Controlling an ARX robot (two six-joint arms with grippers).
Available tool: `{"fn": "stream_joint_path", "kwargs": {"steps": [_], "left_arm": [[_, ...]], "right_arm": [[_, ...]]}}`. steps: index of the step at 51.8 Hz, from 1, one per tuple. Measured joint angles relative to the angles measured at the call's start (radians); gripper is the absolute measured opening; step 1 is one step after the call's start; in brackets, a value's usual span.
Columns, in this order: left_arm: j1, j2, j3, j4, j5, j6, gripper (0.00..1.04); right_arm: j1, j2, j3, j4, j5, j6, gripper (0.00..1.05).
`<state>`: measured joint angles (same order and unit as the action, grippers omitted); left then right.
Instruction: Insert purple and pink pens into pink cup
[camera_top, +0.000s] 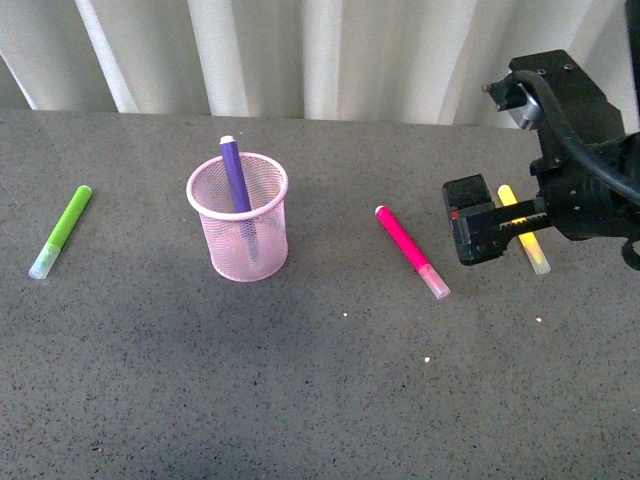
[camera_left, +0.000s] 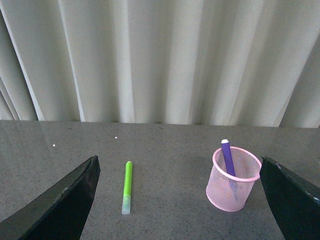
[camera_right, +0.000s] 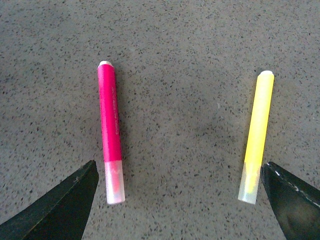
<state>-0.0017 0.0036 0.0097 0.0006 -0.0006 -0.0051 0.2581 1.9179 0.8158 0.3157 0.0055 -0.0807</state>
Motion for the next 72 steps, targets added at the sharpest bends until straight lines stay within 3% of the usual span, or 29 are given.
{"fn": "stream_joint_path", "kwargs": {"steps": [20,72], "left_arm": [[0.000,0.000,0.000,0.000,0.000,0.000,0.98],[0.000,0.000,0.000,0.000,0.000,0.000,0.98]], "right_arm": [[0.047,0.219,0.228,-0.049,0.032,0.011,0.98],[0.145,0.430,0.423,-0.093,0.107,0.081,0.98]]}}
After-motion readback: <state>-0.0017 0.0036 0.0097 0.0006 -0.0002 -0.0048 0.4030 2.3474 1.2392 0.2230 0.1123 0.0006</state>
